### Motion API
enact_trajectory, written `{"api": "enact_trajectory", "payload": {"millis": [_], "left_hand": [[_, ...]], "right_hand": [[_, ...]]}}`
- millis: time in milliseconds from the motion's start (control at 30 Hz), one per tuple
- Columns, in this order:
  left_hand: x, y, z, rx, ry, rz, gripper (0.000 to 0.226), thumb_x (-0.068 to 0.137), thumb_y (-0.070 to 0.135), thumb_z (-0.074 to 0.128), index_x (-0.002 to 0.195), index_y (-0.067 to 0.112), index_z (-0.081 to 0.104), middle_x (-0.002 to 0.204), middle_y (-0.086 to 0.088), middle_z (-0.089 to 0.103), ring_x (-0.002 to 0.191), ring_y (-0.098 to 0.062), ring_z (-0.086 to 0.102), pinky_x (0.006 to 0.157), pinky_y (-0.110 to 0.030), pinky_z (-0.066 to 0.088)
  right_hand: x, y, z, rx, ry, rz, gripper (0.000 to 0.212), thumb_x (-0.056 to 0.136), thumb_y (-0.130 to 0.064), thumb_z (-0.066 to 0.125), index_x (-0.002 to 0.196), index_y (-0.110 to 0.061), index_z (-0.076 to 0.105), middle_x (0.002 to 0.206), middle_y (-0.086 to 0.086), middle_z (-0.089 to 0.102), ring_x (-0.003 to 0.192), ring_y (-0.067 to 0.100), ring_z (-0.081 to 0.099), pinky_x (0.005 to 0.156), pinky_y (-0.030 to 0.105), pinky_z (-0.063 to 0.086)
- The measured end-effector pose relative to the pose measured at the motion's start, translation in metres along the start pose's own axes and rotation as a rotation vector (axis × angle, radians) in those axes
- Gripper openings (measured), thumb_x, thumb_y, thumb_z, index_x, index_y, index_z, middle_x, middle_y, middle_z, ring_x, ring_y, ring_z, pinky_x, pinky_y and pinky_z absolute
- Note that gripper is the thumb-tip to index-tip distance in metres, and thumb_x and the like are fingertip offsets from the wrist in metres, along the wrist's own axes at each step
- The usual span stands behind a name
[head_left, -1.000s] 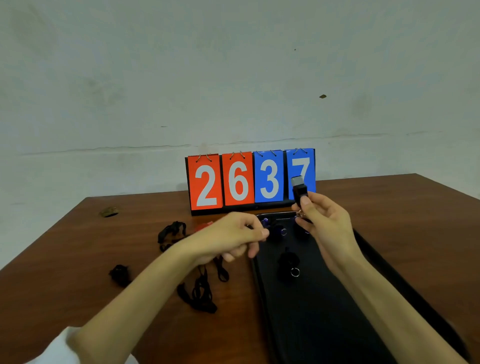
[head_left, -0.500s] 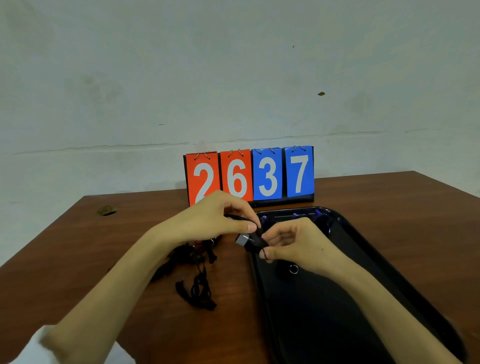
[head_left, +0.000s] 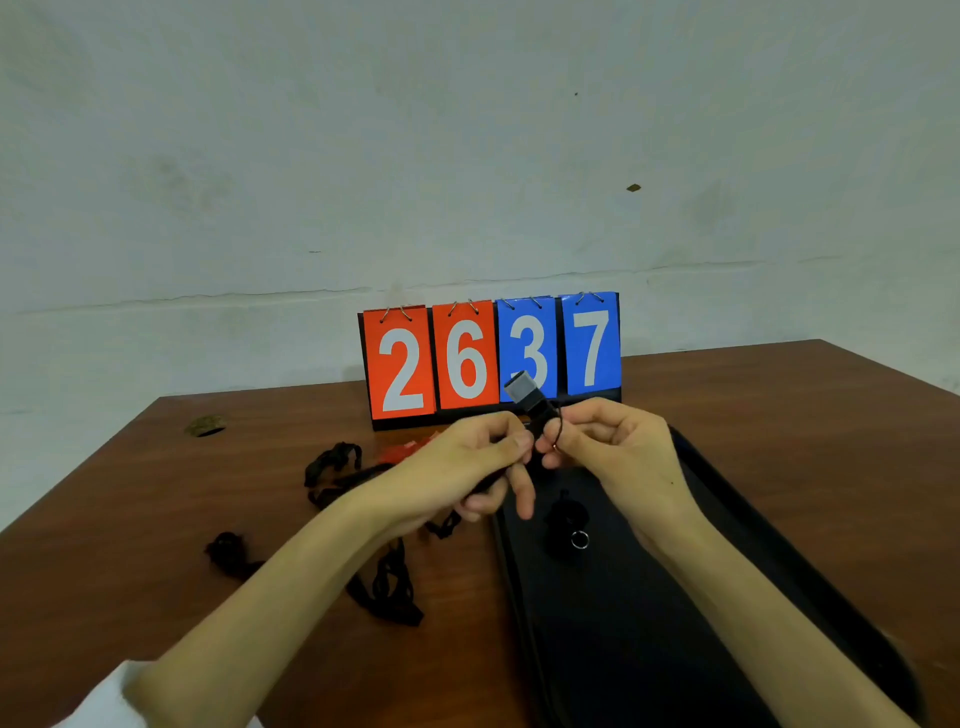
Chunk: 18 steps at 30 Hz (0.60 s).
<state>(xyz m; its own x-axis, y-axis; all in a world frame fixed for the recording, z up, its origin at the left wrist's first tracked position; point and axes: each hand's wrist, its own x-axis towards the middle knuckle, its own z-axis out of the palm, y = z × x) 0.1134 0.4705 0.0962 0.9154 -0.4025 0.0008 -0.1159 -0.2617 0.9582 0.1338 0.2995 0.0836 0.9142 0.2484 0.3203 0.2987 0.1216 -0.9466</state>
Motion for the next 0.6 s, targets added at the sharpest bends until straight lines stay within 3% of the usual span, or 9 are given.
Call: {"api": "enact_trajectory", "payload": {"millis": [100,267,400,500,600], "left_hand": [[0.003,-0.004,0.008,0.099,0.003,-0.015,0.02,0.099,0.029,0.042,0.091,0.011,0.047,0.068,-0.01,0.064,0.036,-0.009,0.031,0.038,-0.021,0.023],[0.002,-0.001,0.007,0.453,0.036,-0.041,0.015,0.096,0.028,0.047,0.095,0.016,0.058,0.058,0.003,0.06,0.038,-0.001,0.043,0.044,-0.013,0.036],[-0.005,0.006,-0.004,0.696,0.148,0.015,0.021,0.092,0.037,0.054,0.082,0.019,0.062,0.056,0.008,0.059,0.051,0.002,0.052,0.065,-0.019,0.048],[-0.011,0.015,-0.014,0.719,0.198,0.059,0.022,0.088,0.038,0.058,0.082,0.018,0.065,0.057,0.009,0.057,0.052,0.005,0.053,0.056,-0.008,0.043],[-0.012,0.017,-0.02,0.727,0.173,0.103,0.019,0.086,0.037,0.06,0.08,0.02,0.066,0.065,0.012,0.06,0.062,0.003,0.057,0.064,-0.012,0.047]], "right_hand": [[0.001,0.003,0.0,-0.101,0.161,-0.008,0.006,0.077,-0.008,0.068,0.081,-0.012,0.068,0.069,0.001,0.072,0.06,0.01,0.067,0.059,0.016,0.053],[0.004,0.016,-0.008,-0.607,0.283,-0.121,0.014,0.076,-0.019,0.073,0.089,-0.017,0.067,0.074,-0.011,0.066,0.065,0.002,0.064,0.065,0.013,0.052],[0.005,0.023,-0.01,-0.895,0.109,-0.173,0.016,0.077,-0.019,0.072,0.093,-0.016,0.069,0.081,-0.008,0.066,0.072,-0.003,0.057,0.072,0.009,0.045],[0.004,0.02,-0.007,-0.927,-0.098,-0.111,0.017,0.08,-0.02,0.07,0.096,-0.02,0.069,0.086,-0.011,0.066,0.076,-0.004,0.057,0.081,0.015,0.048],[0.001,0.017,-0.001,-0.899,-0.252,-0.081,0.016,0.079,-0.021,0.07,0.095,-0.022,0.069,0.082,-0.015,0.063,0.078,-0.002,0.06,0.08,0.016,0.048]]}}
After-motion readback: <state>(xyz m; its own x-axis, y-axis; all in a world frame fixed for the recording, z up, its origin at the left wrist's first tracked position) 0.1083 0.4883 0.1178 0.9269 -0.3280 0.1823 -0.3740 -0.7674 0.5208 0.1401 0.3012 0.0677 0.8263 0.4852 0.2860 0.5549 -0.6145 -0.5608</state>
